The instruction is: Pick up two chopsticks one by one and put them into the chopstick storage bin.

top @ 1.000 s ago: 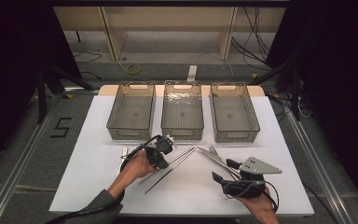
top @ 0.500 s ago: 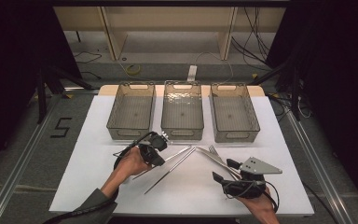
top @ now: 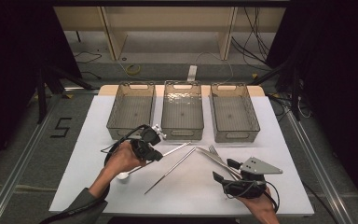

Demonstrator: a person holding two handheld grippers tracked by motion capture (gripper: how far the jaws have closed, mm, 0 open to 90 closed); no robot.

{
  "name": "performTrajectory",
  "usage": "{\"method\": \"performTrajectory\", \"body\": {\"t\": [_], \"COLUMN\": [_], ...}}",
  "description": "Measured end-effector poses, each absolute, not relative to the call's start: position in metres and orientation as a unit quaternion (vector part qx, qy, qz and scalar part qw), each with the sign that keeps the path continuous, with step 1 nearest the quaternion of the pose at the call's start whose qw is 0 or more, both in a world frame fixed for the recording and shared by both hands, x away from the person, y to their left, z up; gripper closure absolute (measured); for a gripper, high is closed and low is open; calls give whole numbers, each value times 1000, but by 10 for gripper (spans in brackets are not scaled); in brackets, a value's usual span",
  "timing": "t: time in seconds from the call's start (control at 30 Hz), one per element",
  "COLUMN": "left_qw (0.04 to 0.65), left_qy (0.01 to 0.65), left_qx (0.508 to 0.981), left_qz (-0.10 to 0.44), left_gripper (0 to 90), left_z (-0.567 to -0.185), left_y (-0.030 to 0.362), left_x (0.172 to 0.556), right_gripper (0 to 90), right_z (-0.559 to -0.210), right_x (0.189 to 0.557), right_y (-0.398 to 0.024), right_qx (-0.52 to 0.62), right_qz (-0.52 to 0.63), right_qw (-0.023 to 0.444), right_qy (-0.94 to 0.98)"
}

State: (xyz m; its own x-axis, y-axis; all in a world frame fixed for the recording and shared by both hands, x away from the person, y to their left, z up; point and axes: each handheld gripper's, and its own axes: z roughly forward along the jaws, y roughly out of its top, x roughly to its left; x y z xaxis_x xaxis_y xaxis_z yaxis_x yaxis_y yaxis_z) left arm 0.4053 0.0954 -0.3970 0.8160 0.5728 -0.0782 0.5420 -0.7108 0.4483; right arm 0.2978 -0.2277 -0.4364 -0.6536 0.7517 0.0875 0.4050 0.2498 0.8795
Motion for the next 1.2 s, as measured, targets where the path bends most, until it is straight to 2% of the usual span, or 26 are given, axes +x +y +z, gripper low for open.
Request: {"method": "performTrajectory", "body": {"t": [0.17,0.37,0.5,0.83,1.2], "left_qw": [241,277,279,284,279], "left_qy": [307,351,380,443,493], "left_qx": [920,891,877,838,808], "left_qz": [42,77,94,141,159], "left_gripper": [857,857,857,856,856], "left_z": [-381,-359,-352,-349,-362], "left_y": [105,124,137,163,175], "left_x": [411,431,449,492,530], "right_gripper": [298,298,297,298,298], "right_z": [-436,-436,-436,-436,-436], "right_x": [297,297,297,297,297], "right_y": [-228,-229,-230,-229,-229], "right_qx": [377,381,380,379,379], "right_qz": [484,484,485,484,485], "right_qw": [180,183,184,183,180], "right_qy": [769,767,766,767,767]}}
